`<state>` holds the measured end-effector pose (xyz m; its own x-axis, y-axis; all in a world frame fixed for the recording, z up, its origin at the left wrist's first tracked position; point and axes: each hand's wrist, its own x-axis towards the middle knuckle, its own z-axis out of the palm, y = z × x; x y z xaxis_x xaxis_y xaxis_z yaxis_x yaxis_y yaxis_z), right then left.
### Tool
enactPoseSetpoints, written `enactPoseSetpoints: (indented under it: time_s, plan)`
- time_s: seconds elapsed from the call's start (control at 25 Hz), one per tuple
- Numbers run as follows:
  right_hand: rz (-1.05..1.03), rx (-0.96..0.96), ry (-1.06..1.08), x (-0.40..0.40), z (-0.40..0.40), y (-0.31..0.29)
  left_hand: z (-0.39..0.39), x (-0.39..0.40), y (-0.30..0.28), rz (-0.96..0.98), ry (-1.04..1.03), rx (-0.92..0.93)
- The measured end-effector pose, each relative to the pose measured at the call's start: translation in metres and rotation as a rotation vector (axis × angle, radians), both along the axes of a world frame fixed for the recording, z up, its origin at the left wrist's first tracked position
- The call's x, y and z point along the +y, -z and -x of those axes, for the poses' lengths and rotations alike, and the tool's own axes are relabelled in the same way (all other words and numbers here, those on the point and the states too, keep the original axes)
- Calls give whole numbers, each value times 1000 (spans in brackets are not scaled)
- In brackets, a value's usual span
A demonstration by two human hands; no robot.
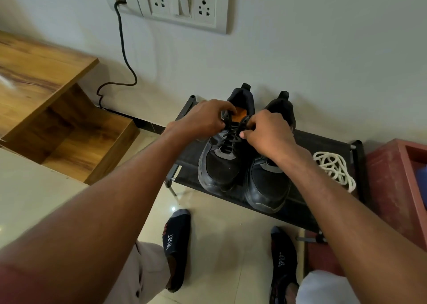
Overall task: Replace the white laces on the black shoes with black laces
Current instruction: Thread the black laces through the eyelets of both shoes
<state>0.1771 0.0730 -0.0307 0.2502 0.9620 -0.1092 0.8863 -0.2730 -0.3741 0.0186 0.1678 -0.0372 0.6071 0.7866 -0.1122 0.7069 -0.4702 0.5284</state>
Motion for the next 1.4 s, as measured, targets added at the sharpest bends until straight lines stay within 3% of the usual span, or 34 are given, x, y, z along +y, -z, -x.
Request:
enactPoseSetpoints:
  time_s: [0.28,0.36,0.44,0.56,0.68,0.8,0.96,1.04,1.16,1.2,1.4]
  plan:
    - [-98,-133,162,3,-5,-4,5,8,8,-80,-70,-36]
    - [-136,-82,147,4,-3,-6,6,7,7,-67,-82,-14]
    - [-252,102,126,5,-3,-16,6,7,0,-50,-146,-31]
    - [-352,352,-23,10,0,-33,6,3,-23,3,-306,-263]
    - [-413,457,-125,10,9,-39,5,-16,-46,284,-326,-615]
    - [-512,636,-66,3,9,-46,3,-40,-62,532,-249,-774]
    - [-507,762,152,2,-7,-48,6,-47,-65,644,-337,-954]
    - [-418,658,320,-4,-13,-45,12,-45,-58,577,-391,-930]
    - [-302,256,329,-14,-18,-29,13,-51,-50,446,-441,-806]
    - [-296,284,314,-16,-18,-27,10,-51,-46,420,-451,-763]
    - [-326,1238,251,-12,-18,-35,-4,-41,-32,242,-450,-368]
